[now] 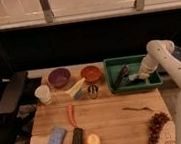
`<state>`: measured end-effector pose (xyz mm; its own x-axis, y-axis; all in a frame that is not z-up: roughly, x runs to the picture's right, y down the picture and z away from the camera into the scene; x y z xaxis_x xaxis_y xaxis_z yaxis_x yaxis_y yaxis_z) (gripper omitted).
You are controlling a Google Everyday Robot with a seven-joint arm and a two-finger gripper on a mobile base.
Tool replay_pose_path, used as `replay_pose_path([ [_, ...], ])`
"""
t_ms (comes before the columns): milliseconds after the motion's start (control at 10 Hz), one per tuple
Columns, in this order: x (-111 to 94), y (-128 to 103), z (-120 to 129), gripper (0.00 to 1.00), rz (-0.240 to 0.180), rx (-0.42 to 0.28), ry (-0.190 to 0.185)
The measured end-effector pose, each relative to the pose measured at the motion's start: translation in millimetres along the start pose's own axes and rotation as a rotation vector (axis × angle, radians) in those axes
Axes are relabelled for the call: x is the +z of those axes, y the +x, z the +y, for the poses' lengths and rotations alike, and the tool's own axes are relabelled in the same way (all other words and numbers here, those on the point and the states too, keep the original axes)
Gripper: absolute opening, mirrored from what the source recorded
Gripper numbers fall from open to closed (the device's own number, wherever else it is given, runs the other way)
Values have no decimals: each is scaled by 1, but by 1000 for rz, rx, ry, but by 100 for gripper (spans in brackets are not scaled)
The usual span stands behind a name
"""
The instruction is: Wipe tray with towel
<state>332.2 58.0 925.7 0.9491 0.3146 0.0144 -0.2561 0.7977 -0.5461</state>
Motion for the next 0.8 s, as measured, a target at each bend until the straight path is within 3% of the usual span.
replay_pose_path([
  [200, 4, -22, 3, 0, -41, -32, -1],
  [400, 7, -37, 16, 0, -78, -58, -25],
  [600, 6, -33, 37, 0, -96, -64, -45],
  [800, 0, -23, 53, 0, -83, -61, -52],
])
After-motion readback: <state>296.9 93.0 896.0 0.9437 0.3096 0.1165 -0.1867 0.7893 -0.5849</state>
